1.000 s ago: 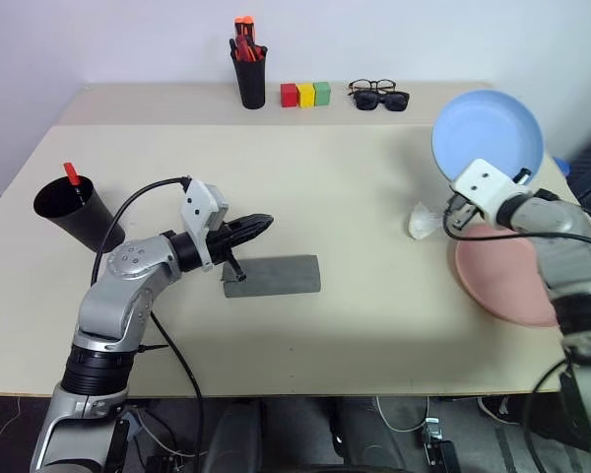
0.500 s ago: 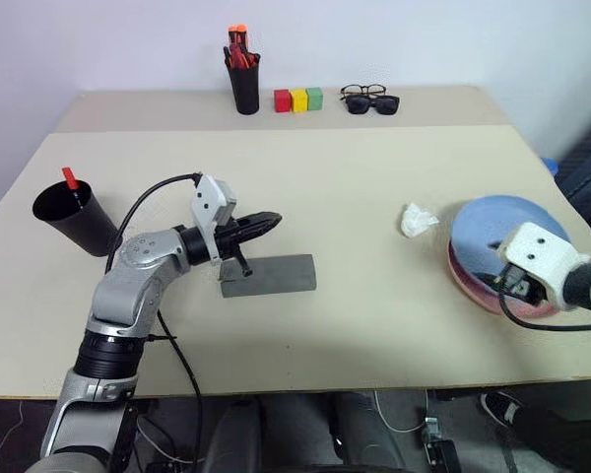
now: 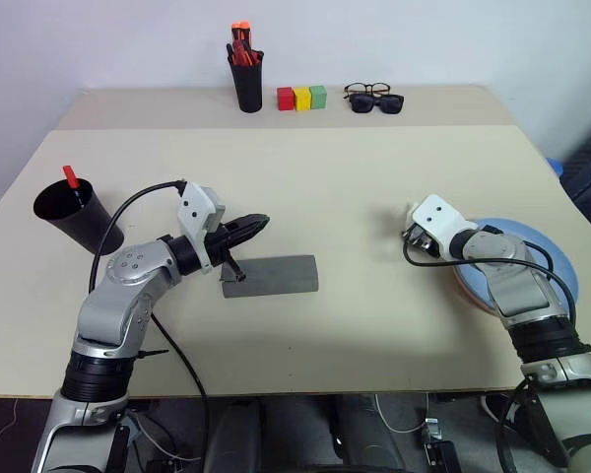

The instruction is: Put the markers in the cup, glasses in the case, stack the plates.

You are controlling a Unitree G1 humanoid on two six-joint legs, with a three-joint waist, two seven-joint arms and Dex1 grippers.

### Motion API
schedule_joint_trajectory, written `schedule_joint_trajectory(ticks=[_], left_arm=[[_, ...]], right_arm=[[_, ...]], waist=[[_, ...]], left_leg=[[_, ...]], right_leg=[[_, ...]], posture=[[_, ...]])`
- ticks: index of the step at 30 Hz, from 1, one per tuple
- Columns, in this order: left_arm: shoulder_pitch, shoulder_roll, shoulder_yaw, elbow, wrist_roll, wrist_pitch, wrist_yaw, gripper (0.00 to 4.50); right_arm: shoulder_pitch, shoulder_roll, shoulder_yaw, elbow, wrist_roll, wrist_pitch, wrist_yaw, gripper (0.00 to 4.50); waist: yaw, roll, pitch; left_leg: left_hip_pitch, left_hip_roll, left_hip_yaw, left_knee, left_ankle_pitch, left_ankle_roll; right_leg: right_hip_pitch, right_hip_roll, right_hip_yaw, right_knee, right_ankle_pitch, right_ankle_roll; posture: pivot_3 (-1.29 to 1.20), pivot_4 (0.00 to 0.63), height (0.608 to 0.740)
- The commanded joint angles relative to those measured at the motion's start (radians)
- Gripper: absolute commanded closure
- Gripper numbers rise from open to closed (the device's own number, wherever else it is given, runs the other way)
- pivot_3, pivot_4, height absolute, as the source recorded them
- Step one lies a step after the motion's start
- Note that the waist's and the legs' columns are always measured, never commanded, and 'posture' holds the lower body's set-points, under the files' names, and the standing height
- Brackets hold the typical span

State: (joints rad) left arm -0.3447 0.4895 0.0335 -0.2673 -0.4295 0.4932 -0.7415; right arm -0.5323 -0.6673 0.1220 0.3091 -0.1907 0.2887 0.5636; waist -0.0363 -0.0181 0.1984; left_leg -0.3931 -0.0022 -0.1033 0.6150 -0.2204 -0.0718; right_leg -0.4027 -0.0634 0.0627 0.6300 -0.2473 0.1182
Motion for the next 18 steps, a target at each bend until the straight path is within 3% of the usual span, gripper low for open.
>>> schedule_joint_trajectory(ticks=[1,2,5,11,14,18], left_arm=[[0.015,0.010,0.038,-0.053,-0.031,0.008,0.016,4.50],[0.022,0.012,0.042,-0.057,-0.036,0.012,0.019,4.50],[0.042,0.017,0.055,-0.046,-0.032,0.003,0.029,4.50],[0.061,0.042,0.087,0.026,-0.022,-0.028,0.018,4.50],[0.046,0.043,0.099,0.067,-0.006,-0.050,0.035,4.50],[0.052,0.037,0.125,0.090,0.008,-0.081,0.074,4.50]], right_arm=[[-0.011,-0.007,-0.006,-0.001,-0.015,-0.021,-0.012,4.16],[-0.009,-0.009,-0.008,-0.011,-0.017,-0.020,-0.015,4.45],[0.037,-0.055,-0.059,-0.133,-0.016,0.007,-0.020,4.45],[0.289,-0.203,-0.340,-0.496,0.108,0.144,0.097,4.45],[0.434,-0.254,-0.469,-0.583,0.138,0.220,0.148,4.45],[0.530,-0.260,-0.510,-0.618,0.157,0.258,0.162,3.03]], waist=[[-0.003,0.000,0.000],[-0.005,0.000,0.000],[-0.006,0.000,0.000],[0.007,0.001,0.000],[0.017,0.000,0.000],[0.012,0.000,0.000]], left_leg=[[0.000,0.000,0.000,0.000,0.000,0.000],[0.000,0.000,0.000,0.000,0.000,0.000],[0.000,0.000,0.000,0.000,0.000,0.000],[0.000,0.000,0.000,-0.001,0.000,0.000],[0.000,0.000,0.000,-0.001,0.000,0.001],[0.001,0.000,0.003,0.000,0.000,0.001]], right_leg=[[0.000,0.000,0.000,0.000,0.000,0.000],[0.000,0.000,0.000,0.000,0.000,0.000],[0.000,0.000,0.000,0.000,0.000,0.000],[-0.001,0.000,0.000,0.000,-0.001,0.001],[0.000,0.000,0.000,0.000,-0.001,0.001],[0.000,0.000,0.002,0.000,-0.002,-0.003]], posture=[[0.00,0.150,0.740],[0.00,0.150,0.740],[0.00,0.150,0.740],[0.00,0.150,0.740],[0.00,0.150,0.740],[0.00,0.150,0.740]])
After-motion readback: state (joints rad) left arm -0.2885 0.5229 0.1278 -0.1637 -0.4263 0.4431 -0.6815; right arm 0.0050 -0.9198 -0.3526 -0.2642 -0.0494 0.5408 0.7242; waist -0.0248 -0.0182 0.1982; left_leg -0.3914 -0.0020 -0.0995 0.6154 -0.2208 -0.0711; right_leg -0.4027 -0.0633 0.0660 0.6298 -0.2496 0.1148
